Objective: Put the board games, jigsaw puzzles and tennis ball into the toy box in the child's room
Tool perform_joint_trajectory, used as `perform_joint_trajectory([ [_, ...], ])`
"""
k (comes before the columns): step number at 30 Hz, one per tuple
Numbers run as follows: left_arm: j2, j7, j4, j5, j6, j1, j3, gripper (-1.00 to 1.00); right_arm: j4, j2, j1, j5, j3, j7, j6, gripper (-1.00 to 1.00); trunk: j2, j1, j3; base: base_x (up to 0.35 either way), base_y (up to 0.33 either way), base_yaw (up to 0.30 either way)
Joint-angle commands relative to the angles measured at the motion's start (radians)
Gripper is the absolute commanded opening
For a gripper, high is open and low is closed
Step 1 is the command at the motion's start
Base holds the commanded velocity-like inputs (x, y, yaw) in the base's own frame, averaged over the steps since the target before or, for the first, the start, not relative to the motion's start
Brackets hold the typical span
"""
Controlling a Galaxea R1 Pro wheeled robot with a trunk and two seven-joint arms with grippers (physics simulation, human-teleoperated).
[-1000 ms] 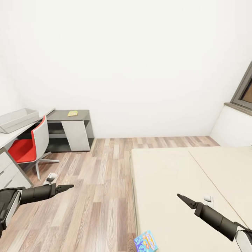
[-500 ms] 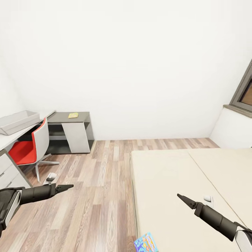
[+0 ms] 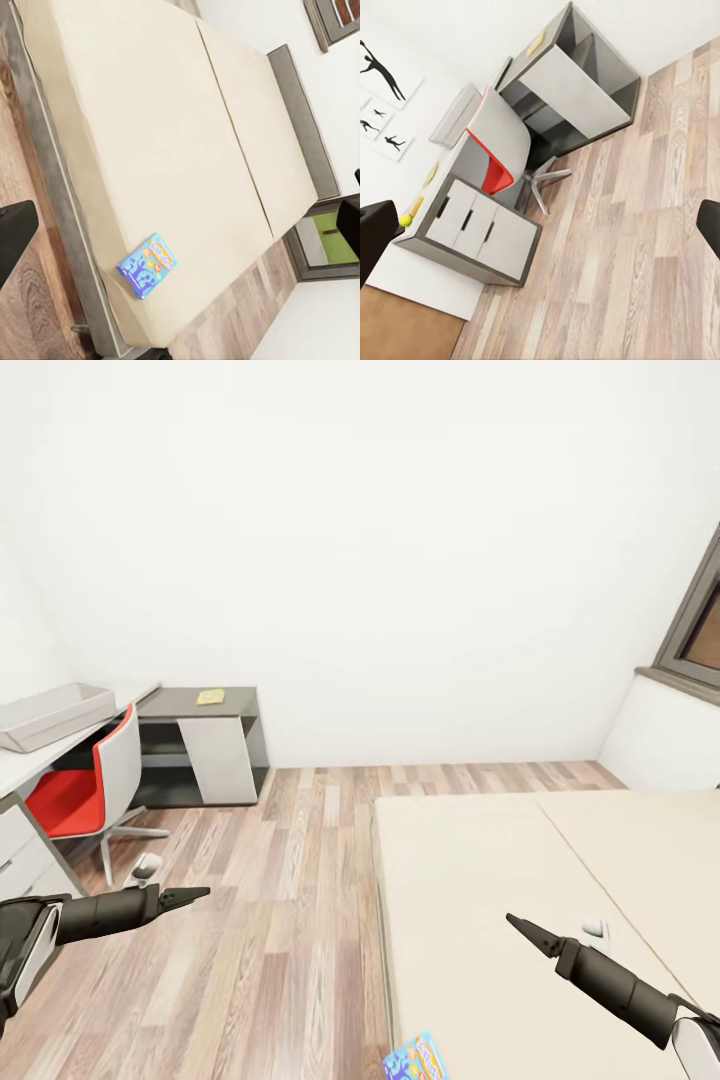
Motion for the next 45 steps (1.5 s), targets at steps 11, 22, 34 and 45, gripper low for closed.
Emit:
perform_joint_trajectory([
  [11,0.000,-0.003,-0.001,0.000,0.010,-0.001,0.000,1.00,0.000,0.000,-0.001,-0.007,-0.002,0.001,0.008,1.00,-0.002,0.001,0.012,0.000,0.000,0.000],
  [22,0.000,-0.003,0.000,0.001,0.010,-0.001,0.000,1.00,0.000,0.000,-0.001,-0.008,-0.003,0.001,0.008,1.00,-0.002,0.001,0.013,0.000,0.000,0.000],
  [34,0.001,-0.003,0.000,0.001,0.010,-0.001,0.001,1.00,0.000,0.000,-0.001,-0.010,-0.004,0.001,0.008,1.00,-0.002,0.001,0.013,0.000,0.002,0.000],
  [45,0.001,-0.003,0.000,0.002,0.010,-0.001,0.002,1.00,0.000,0.000,-0.001,-0.009,-0.004,0.001,0.008,1.00,-0.002,0.001,0.013,0.000,0.071,0.000],
])
